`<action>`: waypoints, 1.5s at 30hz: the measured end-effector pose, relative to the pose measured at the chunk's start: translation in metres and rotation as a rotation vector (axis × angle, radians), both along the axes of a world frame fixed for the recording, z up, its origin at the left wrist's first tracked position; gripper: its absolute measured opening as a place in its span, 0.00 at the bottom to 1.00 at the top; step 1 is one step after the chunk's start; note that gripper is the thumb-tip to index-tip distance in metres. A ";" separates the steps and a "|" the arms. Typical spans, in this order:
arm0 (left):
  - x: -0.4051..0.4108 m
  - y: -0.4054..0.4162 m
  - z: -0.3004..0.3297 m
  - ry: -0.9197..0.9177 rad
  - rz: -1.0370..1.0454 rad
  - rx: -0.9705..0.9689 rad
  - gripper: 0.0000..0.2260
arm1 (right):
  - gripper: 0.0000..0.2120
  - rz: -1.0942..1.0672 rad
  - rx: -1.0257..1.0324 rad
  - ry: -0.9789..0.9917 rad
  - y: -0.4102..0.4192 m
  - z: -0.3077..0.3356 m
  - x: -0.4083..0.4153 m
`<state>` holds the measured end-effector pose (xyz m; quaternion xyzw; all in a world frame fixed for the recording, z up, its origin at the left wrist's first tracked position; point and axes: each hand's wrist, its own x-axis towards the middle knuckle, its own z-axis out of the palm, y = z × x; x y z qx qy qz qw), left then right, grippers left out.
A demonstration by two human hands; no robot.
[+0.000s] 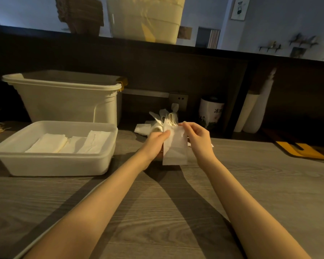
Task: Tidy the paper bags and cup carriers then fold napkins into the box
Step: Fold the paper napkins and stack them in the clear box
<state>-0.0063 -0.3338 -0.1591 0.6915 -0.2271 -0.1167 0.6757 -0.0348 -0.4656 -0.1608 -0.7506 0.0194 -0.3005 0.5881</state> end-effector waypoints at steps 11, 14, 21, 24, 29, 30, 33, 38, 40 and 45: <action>0.026 -0.012 0.004 0.181 0.217 -0.131 0.10 | 0.10 -0.375 -0.197 0.136 -0.058 -0.019 0.012; 0.033 -0.021 0.003 0.232 0.249 -0.132 0.14 | 0.10 -0.438 -0.362 0.217 -0.075 -0.023 0.015; 0.037 -0.035 0.004 0.615 0.070 -0.323 0.09 | 0.17 -0.361 -0.751 0.373 -0.084 -0.029 0.031; 0.036 -0.034 0.003 0.654 0.014 -0.371 0.10 | 0.15 -0.316 -0.833 0.395 -0.085 -0.031 0.035; 0.041 -0.025 0.003 0.727 -0.009 -0.461 0.12 | 0.14 -0.349 -0.877 0.350 -0.080 -0.036 0.039; 0.042 -0.024 0.003 0.716 -0.014 -0.463 0.12 | 0.13 -0.366 -0.886 0.322 -0.079 -0.037 0.040; 0.041 -0.022 0.004 0.662 -0.038 -0.460 0.11 | 0.09 -0.410 -0.933 0.260 -0.079 -0.038 0.041; 0.044 -0.018 0.007 0.674 0.028 -0.497 0.13 | 0.07 -0.461 -0.882 0.116 -0.078 -0.032 0.041; 0.044 -0.018 0.006 0.667 0.049 -0.478 0.15 | 0.07 -0.432 -0.781 0.061 -0.075 -0.025 0.042; 0.046 -0.018 0.007 0.668 0.113 -0.478 0.17 | 0.09 -0.304 -0.409 0.012 -0.058 0.004 0.043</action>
